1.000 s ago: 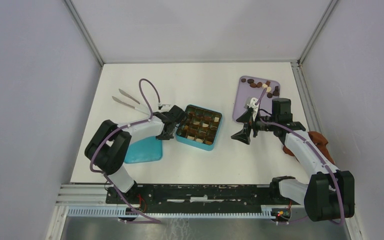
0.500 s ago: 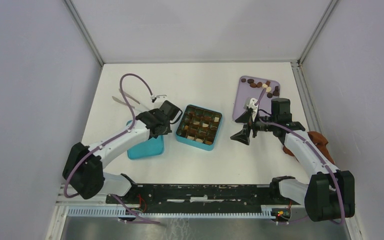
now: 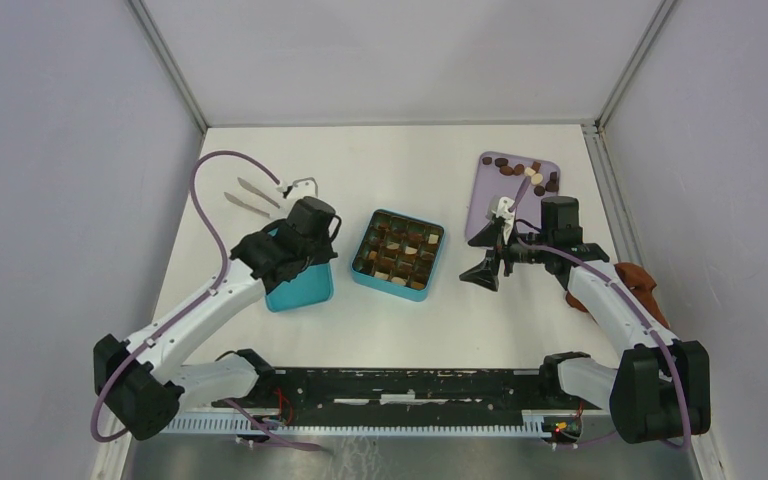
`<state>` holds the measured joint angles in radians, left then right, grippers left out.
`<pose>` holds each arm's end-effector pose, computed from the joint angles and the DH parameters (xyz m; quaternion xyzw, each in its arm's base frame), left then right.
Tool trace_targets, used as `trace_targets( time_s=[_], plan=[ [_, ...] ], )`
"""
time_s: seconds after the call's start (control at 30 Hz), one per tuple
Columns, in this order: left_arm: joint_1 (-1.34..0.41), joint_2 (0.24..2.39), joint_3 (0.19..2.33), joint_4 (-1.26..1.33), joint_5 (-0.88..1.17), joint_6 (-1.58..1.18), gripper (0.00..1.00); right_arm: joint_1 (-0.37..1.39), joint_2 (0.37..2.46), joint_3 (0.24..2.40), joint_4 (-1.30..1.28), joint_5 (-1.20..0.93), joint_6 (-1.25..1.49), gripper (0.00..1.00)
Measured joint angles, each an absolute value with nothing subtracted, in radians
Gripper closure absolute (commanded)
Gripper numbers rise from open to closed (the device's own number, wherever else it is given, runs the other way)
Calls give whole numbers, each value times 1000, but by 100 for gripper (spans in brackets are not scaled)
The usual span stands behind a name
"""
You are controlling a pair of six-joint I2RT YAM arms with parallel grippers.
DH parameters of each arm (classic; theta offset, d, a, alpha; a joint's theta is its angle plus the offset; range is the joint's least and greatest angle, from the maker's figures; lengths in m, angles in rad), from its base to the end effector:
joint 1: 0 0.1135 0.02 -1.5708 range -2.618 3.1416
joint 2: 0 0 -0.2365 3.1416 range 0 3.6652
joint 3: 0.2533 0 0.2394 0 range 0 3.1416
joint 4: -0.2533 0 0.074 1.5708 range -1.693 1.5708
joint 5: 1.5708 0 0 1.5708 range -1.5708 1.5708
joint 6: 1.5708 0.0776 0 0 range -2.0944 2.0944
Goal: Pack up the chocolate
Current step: Pick up the box lid from the center of the board.
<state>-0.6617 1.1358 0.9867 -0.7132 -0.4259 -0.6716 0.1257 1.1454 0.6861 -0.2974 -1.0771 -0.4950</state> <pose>0.2190 -0.1299 0.2430 -0.0778 0.9163 -0.0539 0.3890 0.2268 0.0975 0.2039 -0.4341 0.6886 0.4006 0.4206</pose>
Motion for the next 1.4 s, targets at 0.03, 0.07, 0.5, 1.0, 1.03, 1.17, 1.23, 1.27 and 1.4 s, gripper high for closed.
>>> trace_targets(
  time_s=[0.03, 0.07, 0.5, 1.0, 1.03, 1.17, 1.23, 1.27, 1.4],
  plan=[
    [-662, 1126, 989, -713, -419, -675, 98, 127, 1145, 686, -297, -1078, -495, 2],
    [-662, 1115, 991, -712, -413, -677, 98, 128, 1145, 686, -297, -1080, -495, 2],
    [-663, 1056, 1034, -716, -355, -709, 98, 150, 1145, 686, -295, -1090, -495, 2],
    [-663, 1077, 1215, -692, -339, -718, 98, 177, 1090, 673, -206, -1187, -469, 2],
    [-663, 1084, 1225, -689, -336, -720, 98, 178, 1090, 673, -203, -1189, -469, 2],
    [-663, 1111, 1263, -675, -328, -731, 98, 181, 1091, 673, -201, -1195, -477, 2],
    [-663, 1122, 1284, -670, -323, -740, 98, 182, 1091, 673, -204, -1195, -479, 2],
    [-663, 1126, 1293, -667, -319, -744, 98, 182, 1091, 673, -205, -1195, -480, 2],
    [-663, 1148, 1343, -643, -307, -756, 98, 192, 1090, 690, -212, -1187, -481, 2]
  ],
)
